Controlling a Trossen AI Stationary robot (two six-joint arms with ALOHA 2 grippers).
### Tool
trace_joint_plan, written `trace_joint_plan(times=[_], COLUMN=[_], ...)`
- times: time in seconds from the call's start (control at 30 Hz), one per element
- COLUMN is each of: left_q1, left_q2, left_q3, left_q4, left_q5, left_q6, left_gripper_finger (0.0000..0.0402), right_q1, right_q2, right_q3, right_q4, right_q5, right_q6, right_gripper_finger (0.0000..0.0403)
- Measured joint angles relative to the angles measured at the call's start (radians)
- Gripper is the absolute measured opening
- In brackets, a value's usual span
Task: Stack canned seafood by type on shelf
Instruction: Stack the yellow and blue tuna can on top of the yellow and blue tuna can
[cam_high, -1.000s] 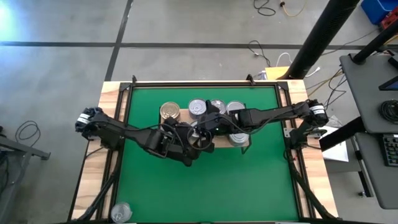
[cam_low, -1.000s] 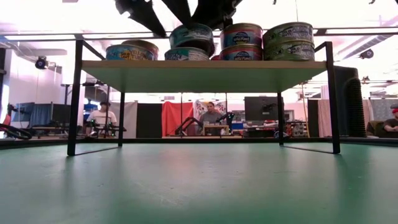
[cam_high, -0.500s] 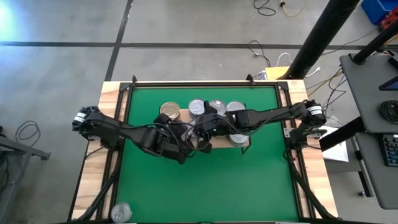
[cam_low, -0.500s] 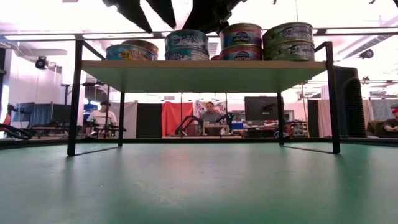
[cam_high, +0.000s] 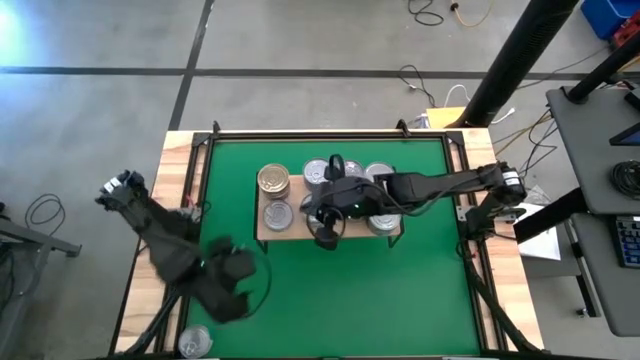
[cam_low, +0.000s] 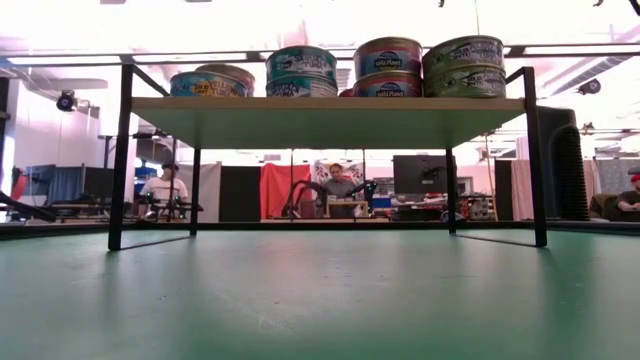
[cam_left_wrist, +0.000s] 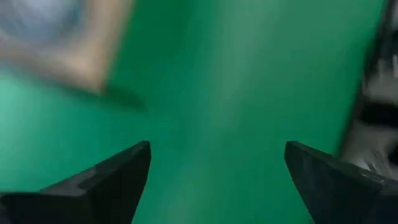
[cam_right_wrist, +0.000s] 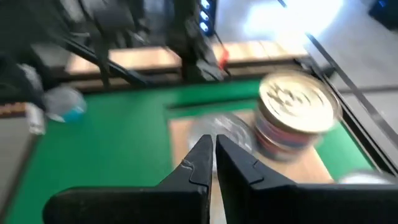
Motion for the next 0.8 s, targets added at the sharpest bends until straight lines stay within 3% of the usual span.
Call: trace_joint_plan(times=[0.1,0.2,0.37,0.47,0.8], left_q1=[-0.125,-0.231,-0.315,-0.325,-0.311], left_q2=[0.031,0.09,0.218,0.274,0.374], left_q3=[-0.025,-0.033,-0.038,-0.063,-0.233], left_q4=[0.005,0.047,0.06,0.152,0.376], left_q5=[0.183,0.359,0.567,0.697,0.905], left_q6=[-0.145,-0.225,-0.259,-0.23,-0.144], left_gripper_finger=[0.0327,0.0273,0.0119,0.0023,0.0001], right_q1=[0.045,0.095,0.161,0.185,0.229], right_q2=[0.0,0.0,0.002,0.002,0.003], right_q3=[0.054,0.093,0.119,0.118,0.162], right_q4=[0.003,0.005,0.005,0.006,-0.09], right_q5=[0.0,0.0,0.014,0.042,0.046], right_q6=[0.0,0.001,0.006,0.012,0.097], right_gripper_finger=[0.0013,0.0013,0.0013,0.0013,0.0013])
